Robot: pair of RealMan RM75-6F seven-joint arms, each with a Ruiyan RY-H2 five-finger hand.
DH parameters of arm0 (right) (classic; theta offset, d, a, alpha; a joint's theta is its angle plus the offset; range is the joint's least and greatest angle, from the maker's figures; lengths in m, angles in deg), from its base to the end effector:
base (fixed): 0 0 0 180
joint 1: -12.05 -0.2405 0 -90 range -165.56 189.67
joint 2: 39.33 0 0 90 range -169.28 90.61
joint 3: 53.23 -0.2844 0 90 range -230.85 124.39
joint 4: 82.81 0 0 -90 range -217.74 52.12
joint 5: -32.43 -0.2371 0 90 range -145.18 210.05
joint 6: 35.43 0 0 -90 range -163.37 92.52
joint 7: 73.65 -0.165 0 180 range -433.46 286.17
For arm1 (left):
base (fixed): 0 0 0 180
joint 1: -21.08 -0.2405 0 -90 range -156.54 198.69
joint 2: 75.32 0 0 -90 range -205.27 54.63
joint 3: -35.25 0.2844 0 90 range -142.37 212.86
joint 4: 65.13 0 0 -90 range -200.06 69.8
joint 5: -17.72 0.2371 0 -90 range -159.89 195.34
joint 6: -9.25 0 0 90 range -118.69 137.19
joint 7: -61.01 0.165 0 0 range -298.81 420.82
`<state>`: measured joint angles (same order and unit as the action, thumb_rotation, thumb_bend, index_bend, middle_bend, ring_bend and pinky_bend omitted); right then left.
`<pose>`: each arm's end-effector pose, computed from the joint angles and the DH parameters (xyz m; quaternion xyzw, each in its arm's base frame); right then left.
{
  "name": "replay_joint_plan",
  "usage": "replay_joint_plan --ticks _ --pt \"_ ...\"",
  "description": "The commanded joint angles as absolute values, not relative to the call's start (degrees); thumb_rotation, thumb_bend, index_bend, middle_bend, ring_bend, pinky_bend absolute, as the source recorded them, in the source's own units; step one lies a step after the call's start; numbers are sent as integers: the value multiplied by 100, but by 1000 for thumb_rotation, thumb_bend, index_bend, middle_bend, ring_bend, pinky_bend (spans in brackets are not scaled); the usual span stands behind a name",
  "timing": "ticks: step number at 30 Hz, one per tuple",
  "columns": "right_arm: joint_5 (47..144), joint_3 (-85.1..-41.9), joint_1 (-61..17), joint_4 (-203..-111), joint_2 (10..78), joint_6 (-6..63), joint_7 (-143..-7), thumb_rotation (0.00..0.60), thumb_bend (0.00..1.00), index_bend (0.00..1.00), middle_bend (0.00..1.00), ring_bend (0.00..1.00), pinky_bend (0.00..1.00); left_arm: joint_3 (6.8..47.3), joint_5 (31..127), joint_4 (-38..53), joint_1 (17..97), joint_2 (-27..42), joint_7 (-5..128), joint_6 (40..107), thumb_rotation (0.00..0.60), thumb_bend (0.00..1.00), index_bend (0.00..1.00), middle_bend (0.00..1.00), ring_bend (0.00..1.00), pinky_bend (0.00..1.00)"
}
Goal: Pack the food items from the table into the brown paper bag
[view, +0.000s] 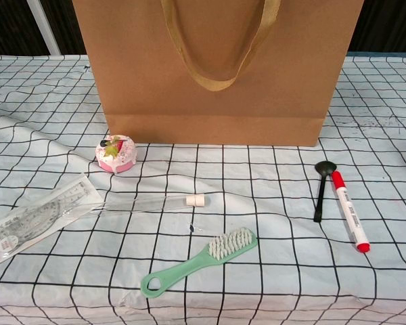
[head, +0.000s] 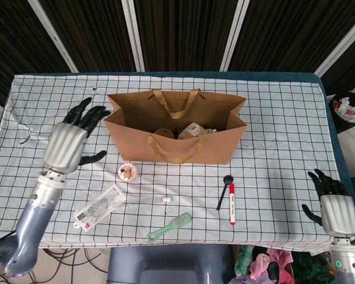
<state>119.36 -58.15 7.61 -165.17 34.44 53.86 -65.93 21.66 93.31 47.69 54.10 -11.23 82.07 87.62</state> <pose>-0.3583 -0.2127 0.1193 0.5949 -0.3159 0.3771 0.6357 -0.1274 0.3384 0.1367 -0.6487 -0.2636 -0.5162 0.4932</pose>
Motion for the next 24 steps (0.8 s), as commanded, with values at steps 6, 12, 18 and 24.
replay_joint_plan --ticks 6,12,18,24 --pt "12290 -5694 662 -16403 3494 5380 -6596 600 158 144 124 181 218 3390 9885 2641 4406 -888 6448 8865 600 24 168 142 7 147" --pt "12407 -5635 614 -16290 3608 5343 -6500 600 158 144 123 181 217 3518 10099 1964 4484 -418 5879 8498 600 16 158 112 4 142" --pt "12342 -5669 646 -16331 3581 5382 -6531 600 158 144 123 181 217 3608 10175 1738 4700 -84 5469 7884 600 15 151 112 4 141" --pt "12313 -5678 681 -16341 3503 5420 -6633 600 158 143 123 181 217 3403 9863 1483 5017 388 5742 7247 600 17 150 116 6 144"
